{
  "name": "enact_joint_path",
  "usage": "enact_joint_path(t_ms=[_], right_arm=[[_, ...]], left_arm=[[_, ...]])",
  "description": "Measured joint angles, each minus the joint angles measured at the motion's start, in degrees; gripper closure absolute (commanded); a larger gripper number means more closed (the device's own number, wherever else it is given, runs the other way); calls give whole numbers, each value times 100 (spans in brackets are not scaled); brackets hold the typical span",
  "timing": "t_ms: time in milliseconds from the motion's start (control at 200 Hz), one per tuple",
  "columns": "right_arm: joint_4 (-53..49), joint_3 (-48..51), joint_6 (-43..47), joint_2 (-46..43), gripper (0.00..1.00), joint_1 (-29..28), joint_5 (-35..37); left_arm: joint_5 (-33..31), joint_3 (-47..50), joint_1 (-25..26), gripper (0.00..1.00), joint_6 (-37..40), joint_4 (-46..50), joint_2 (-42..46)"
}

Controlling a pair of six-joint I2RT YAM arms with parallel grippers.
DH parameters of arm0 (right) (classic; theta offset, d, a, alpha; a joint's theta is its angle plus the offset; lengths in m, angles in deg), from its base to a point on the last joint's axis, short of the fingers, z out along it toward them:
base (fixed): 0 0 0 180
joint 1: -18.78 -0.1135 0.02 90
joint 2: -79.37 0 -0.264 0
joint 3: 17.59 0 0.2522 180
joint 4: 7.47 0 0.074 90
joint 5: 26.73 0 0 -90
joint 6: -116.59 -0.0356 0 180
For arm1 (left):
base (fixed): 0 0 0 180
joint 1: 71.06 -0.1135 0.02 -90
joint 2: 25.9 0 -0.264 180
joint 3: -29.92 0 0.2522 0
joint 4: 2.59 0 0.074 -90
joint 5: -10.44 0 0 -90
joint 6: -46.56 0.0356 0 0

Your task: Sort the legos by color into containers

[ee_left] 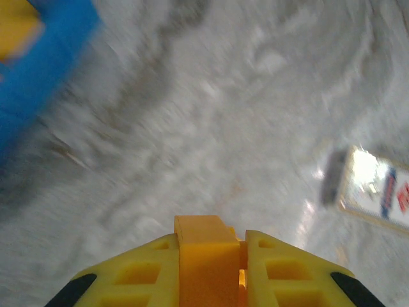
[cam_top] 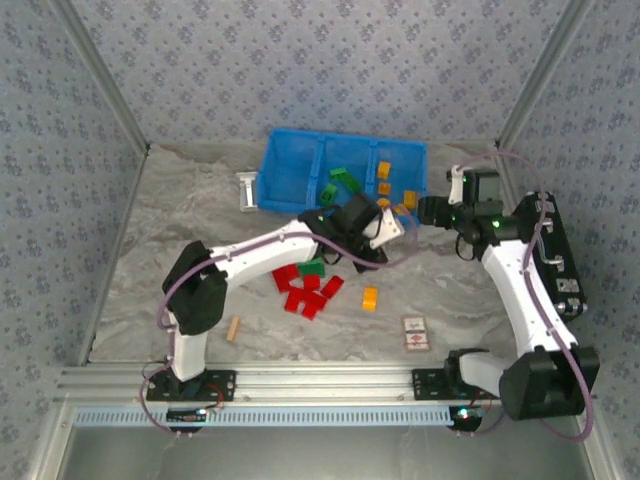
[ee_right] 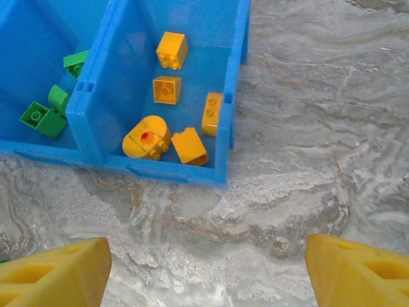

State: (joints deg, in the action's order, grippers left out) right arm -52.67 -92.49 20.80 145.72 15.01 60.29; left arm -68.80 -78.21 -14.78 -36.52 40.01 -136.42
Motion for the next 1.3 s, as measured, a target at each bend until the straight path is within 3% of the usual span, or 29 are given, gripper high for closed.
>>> enact_joint_path(t_ms=[380,640,885,1005,1300], right_arm=[[293,673,-398,-404,18,741,-684],[538,1056,-546,-411,18,739,-1056],[673,1054,-564,-328,18,739,-1255],[684,1054,-560,-240,17,640,-1294],[420,1375,-957,-138,16,-1016,-684]], left_arm=[[-184,-4306,-396,77,463,341,-2946],[-271,-4824,-662,74,463,529,-3735],[-404,-5110,-833,43,404,433,-3827],[-417,-5141,-826,39,407,420,-3834],[-544,-5316,-916,39,444,734,-3622]])
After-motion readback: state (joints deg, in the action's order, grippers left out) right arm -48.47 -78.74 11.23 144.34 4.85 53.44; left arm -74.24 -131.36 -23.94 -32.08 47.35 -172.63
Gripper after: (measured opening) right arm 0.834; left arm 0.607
